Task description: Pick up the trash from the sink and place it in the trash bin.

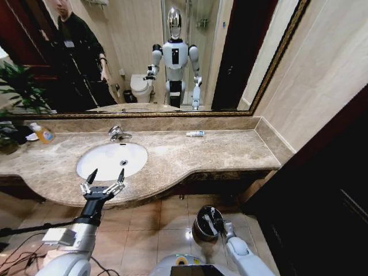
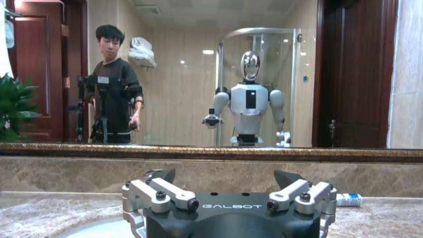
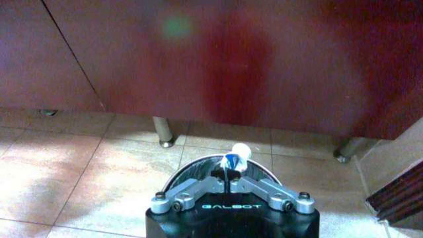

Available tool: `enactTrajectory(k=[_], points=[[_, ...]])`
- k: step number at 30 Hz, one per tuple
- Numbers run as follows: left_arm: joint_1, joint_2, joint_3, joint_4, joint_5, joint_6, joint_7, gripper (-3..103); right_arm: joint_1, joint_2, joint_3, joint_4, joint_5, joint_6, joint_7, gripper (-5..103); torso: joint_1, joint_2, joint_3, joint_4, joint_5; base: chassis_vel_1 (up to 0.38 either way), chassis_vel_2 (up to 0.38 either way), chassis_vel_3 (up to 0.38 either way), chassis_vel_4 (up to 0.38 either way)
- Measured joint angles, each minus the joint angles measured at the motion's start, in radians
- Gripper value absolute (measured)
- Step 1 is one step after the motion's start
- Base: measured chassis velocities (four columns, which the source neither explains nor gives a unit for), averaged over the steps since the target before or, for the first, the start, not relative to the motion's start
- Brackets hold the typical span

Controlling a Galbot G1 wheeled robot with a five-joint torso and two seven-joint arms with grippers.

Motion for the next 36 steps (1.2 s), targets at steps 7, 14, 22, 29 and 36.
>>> enactTrajectory(k=[7, 14, 22, 29, 36], points=[[0.000, 0.000, 0.000, 0.000, 0.000, 0.000, 0.000, 100, 0.001, 0.019, -0.003, -0.001, -0.009, 0.016, 0.032, 14, 0.000, 0.000, 0.000, 0.0000, 0.0000, 0.000, 0.000, 0.000, 0.000], [0.000, 0.000, 0.000, 0.000, 0.000, 0.000, 0.000, 100, 0.001, 0.022, -0.003, 0.018, -0.009, 0.017, 0.046, 41, 0.000, 0.000, 0.000, 0.0000, -0.0001, 0.000, 0.000, 0.000, 0.000], [0.000, 0.000, 0.000, 0.000, 0.000, 0.000, 0.000, 100, -0.011, 0.015, -0.003, 0.044, -0.007, 0.017, 0.055, 68, 0.000, 0.000, 0.000, 0.0000, -0.0001, 0.000, 0.000, 0.000, 0.000], [0.000, 0.000, 0.000, 0.000, 0.000, 0.000, 0.000, 100, -0.019, 0.013, -0.003, 0.065, -0.003, 0.016, 0.065, 89, 0.000, 0.000, 0.000, 0.0001, 0.0000, 0.000, 0.000, 0.000, 0.000], [0.000, 0.000, 0.000, 0.000, 0.000, 0.000, 0.000, 100, -0.040, 0.011, -0.003, 0.088, -0.003, 0.015, 0.072, 100, 0.000, 0.000, 0.000, 0.0000, 0.0001, 0.000, 0.000, 0.000, 0.000]])
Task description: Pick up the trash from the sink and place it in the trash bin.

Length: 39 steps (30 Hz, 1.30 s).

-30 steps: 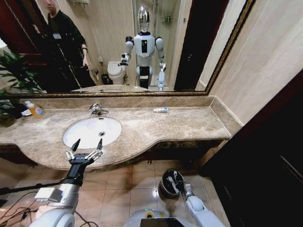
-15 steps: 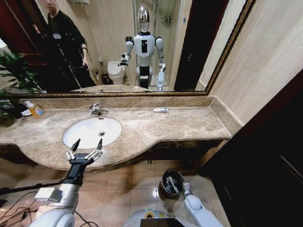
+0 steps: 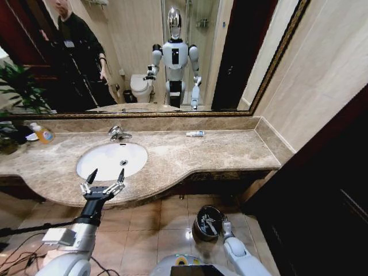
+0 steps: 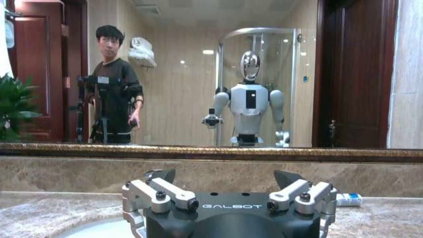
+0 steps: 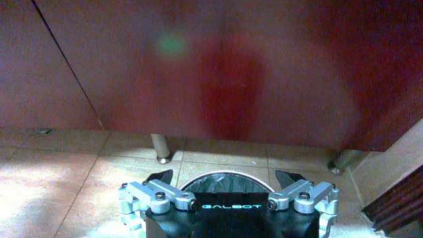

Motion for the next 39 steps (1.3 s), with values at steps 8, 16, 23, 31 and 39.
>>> enactTrajectory(k=[8, 16, 23, 31, 39], points=[[0.000, 0.000, 0.000, 0.000, 0.000, 0.000, 0.000, 100, -0.125, -0.077, 0.032, 0.289, 0.058, -0.097, 0.044, 100, 0.000, 0.000, 0.000, 0.0000, -0.0002, 0.000, 0.000, 0.000, 0.000], [0.000, 0.000, 0.000, 0.000, 0.000, 0.000, 0.000, 100, -0.260, -0.059, 0.145, 0.638, 0.051, -0.068, 0.114, 100, 0.000, 0.000, 0.000, -0.0002, -0.0003, 0.000, 0.000, 0.000, 0.000], [0.000, 0.000, 0.000, 0.000, 0.000, 0.000, 0.000, 100, -0.232, -0.081, 0.190, 0.888, 0.048, -0.139, 0.106, 100, 0.000, 0.000, 0.000, -0.0001, -0.0001, 0.000, 0.000, 0.000, 0.000], [0.000, 0.000, 0.000, 0.000, 0.000, 0.000, 0.000, 100, -0.049, -0.096, 0.128, 0.886, 0.073, -0.218, 0.033, 100, 0.000, 0.000, 0.000, -0.0001, -0.0003, 0.000, 0.000, 0.000, 0.000], [0.000, 0.000, 0.000, 0.000, 0.000, 0.000, 0.000, 100, 0.194, -0.113, 0.063, 0.684, 0.160, -0.222, -0.080, 100, 0.000, 0.000, 0.000, 0.0001, -0.0001, 0.000, 0.000, 0.000, 0.000]])
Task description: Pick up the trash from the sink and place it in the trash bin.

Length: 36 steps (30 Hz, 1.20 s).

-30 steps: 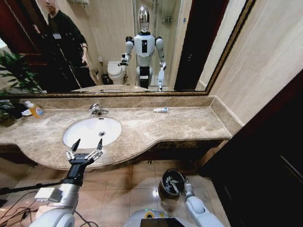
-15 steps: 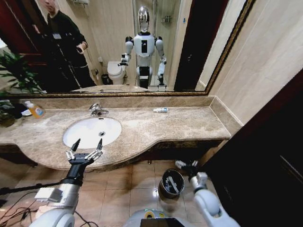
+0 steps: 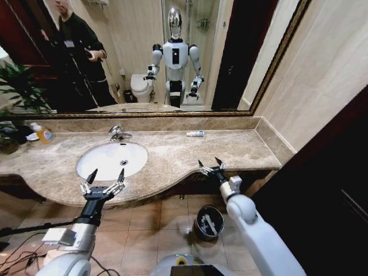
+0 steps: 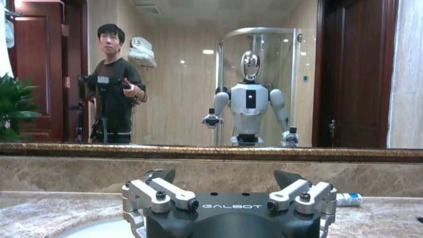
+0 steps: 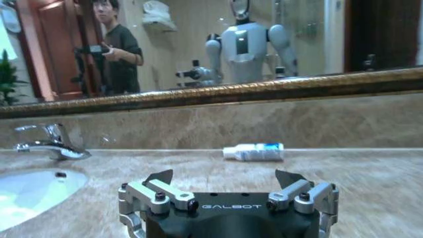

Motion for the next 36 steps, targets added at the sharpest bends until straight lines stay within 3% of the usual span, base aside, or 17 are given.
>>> enactTrajectory(k=[2, 6, 10, 27, 36], points=[[0.000, 0.000, 0.000, 0.000, 0.000, 0.000, 0.000, 100, 0.034, -0.006, -0.007, -0.031, 0.012, -0.004, -0.023, 100, 0.000, 0.000, 0.000, 0.0000, 0.0000, 0.000, 0.000, 0.000, 0.000], [0.000, 0.000, 0.000, 0.000, 0.000, 0.000, 0.000, 100, 0.205, -0.026, -0.028, -0.203, 0.031, -0.034, -0.206, 100, 0.000, 0.000, 0.000, -0.0001, 0.0000, 0.000, 0.000, 0.000, 0.000], [0.000, 0.000, 0.000, 0.000, 0.000, 0.000, 0.000, 100, 0.349, -0.021, -0.069, -0.349, 0.031, -0.042, -0.288, 100, 0.000, 0.000, 0.000, 0.0000, 0.0000, 0.000, 0.000, 0.000, 0.000], [0.000, 0.000, 0.000, 0.000, 0.000, 0.000, 0.000, 100, 0.708, 0.049, -0.211, -0.787, 0.048, -0.005, -0.411, 100, 0.000, 0.000, 0.000, 0.0000, -0.0002, 0.000, 0.000, 0.000, 0.000], [0.000, 0.000, 0.000, 0.000, 0.000, 0.000, 0.000, 100, 0.767, 0.072, -0.235, -0.884, 0.047, -0.003, -0.346, 100, 0.000, 0.000, 0.000, -0.0001, 0.0000, 0.000, 0.000, 0.000, 0.000]])
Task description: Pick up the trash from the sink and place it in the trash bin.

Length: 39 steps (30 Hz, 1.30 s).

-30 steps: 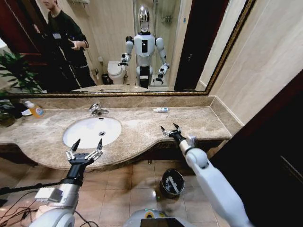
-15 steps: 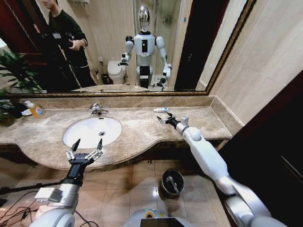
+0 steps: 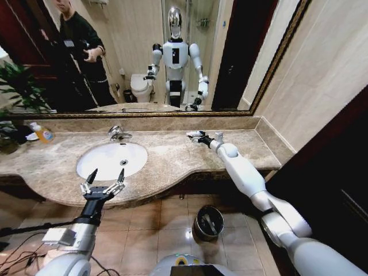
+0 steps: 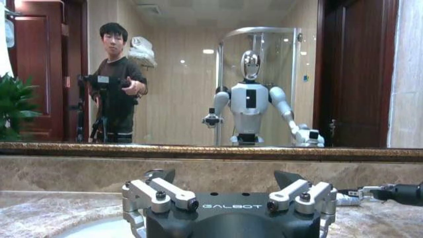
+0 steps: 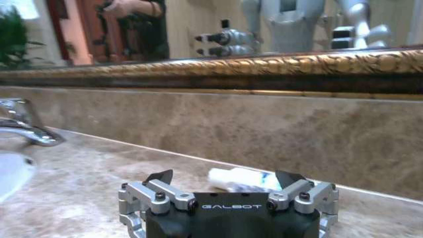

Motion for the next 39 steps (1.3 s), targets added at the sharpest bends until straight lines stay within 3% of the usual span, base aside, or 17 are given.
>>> enactTrajectory(k=[4, 7, 17, 39], points=[[0.000, 0.000, 0.000, 0.000, 0.000, 0.000, 0.000, 100, 0.027, 0.002, -0.013, -0.037, -0.017, 0.007, -0.004, 100, 0.000, 0.000, 0.000, 0.0000, 0.0000, 0.000, 0.000, 0.000, 0.000], [0.000, 0.000, 0.000, 0.000, 0.000, 0.000, 0.000, 100, 0.083, -0.004, -0.025, -0.101, -0.123, 0.045, -0.082, 100, 0.000, 0.000, 0.000, 0.0002, 0.0000, 0.000, 0.000, 0.000, 0.000], [0.000, 0.000, 0.000, 0.000, 0.000, 0.000, 0.000, 100, 0.196, -0.013, -0.093, -0.242, -0.247, 0.060, -0.200, 100, 0.000, 0.000, 0.000, 0.0001, 0.0000, 0.000, 0.000, 0.000, 0.000], [0.000, 0.000, 0.000, 0.000, 0.000, 0.000, 0.000, 100, 0.253, 0.083, -0.128, -0.357, -0.236, 0.047, -0.166, 100, 0.000, 0.000, 0.000, 0.0001, -0.0001, 0.000, 0.000, 0.000, 0.000]])
